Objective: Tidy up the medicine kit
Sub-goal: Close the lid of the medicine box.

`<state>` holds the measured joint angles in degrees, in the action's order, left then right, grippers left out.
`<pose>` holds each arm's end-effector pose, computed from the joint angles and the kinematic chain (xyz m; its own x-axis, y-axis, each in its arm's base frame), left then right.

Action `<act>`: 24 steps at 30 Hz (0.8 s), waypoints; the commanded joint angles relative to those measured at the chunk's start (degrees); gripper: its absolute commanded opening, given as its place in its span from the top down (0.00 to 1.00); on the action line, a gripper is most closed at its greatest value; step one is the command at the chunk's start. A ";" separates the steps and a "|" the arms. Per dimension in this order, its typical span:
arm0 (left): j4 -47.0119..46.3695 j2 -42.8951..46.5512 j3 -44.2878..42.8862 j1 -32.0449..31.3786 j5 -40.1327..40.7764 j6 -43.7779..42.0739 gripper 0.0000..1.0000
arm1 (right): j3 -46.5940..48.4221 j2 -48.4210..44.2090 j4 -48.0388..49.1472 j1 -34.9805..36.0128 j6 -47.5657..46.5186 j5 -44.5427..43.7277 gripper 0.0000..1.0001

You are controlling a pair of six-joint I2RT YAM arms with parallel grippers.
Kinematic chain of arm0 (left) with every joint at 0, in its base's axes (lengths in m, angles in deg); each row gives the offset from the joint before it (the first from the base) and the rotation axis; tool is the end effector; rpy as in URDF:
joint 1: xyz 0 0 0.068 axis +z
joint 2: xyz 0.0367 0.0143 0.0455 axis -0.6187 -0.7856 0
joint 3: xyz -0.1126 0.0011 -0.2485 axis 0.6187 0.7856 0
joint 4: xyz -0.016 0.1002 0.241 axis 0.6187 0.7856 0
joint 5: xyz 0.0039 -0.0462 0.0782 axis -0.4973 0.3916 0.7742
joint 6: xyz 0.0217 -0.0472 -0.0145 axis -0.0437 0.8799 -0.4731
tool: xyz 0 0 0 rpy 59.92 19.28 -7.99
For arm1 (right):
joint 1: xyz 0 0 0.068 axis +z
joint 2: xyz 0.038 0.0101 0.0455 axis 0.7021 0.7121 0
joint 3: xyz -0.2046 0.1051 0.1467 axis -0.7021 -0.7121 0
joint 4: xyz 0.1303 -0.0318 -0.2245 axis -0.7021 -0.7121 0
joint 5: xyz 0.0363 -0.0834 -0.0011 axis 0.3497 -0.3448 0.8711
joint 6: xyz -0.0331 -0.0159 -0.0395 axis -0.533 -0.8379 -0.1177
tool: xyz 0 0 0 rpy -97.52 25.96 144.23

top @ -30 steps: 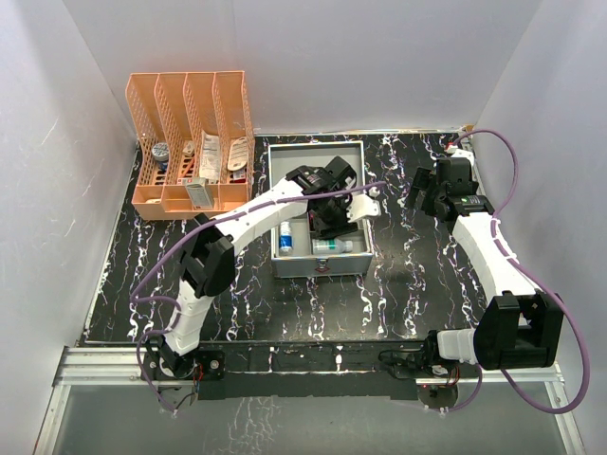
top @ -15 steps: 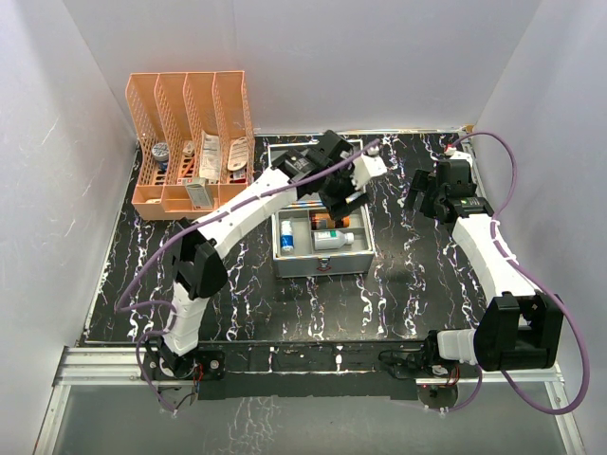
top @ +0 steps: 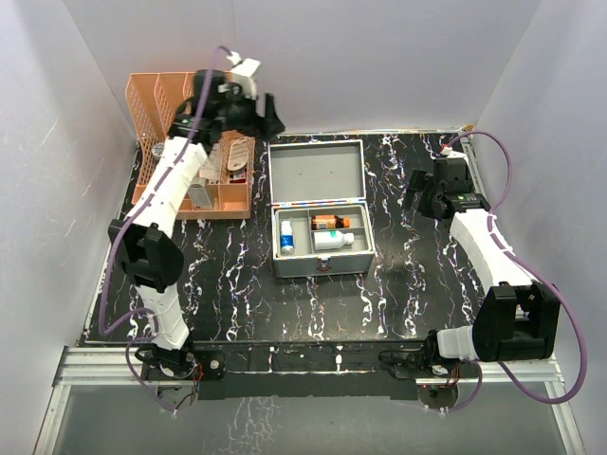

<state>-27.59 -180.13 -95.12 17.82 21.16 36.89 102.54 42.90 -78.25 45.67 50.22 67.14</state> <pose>0.4131 -0.1668 0.4236 -0.2628 0.1429 -0.9542 0.6506 0.7566 -0.0658 0.2841 -0.0002 0.2750 -0.6954 0.2438 -0.6760 0.2763 0.9591 0.0616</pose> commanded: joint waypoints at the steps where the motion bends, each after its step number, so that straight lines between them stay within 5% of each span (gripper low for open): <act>1: -11.19 4.39 8.02 8.31 -23.33 16.96 0.22 | 4.04 0.36 2.03 -0.20 -0.56 0.11 0.02; 13: -39.67 -3.32 15.58 14.95 -51.15 43.11 0.21 | 5.26 0.97 0.16 0.32 1.07 -0.76 0.02; 24: -36.75 -11.72 10.70 15.89 -48.59 38.45 0.23 | 5.40 0.02 -1.22 0.55 1.69 -1.98 0.02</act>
<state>-65.77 -191.49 -80.17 33.07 -27.08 78.02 105.05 43.97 -80.22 46.05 51.36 66.64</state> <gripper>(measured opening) 0.777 0.983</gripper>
